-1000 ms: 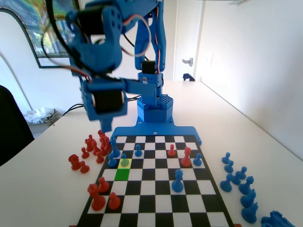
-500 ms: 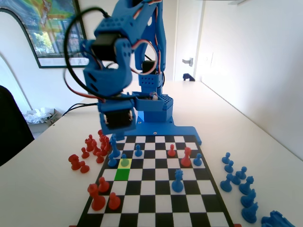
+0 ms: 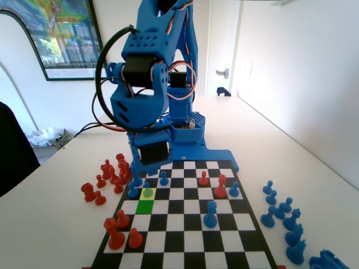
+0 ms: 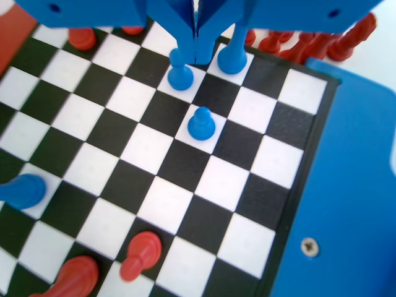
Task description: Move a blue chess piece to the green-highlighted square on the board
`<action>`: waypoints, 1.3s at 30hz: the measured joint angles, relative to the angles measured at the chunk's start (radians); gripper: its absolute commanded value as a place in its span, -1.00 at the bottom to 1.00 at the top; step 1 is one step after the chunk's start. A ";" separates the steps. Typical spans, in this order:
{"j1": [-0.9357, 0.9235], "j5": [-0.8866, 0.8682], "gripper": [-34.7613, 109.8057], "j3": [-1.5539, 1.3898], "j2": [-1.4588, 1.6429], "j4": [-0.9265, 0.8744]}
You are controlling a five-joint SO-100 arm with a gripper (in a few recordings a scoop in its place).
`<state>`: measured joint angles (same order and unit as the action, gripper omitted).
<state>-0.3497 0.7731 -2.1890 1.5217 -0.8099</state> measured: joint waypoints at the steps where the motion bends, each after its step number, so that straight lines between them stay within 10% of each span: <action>1: 0.000 0.003 -0.42 0.000 0.000 0.000; 39: 0.011 -0.018 -0.39 0.080 -0.114 0.061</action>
<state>-0.3390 0.7547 -2.1092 1.4082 -0.7486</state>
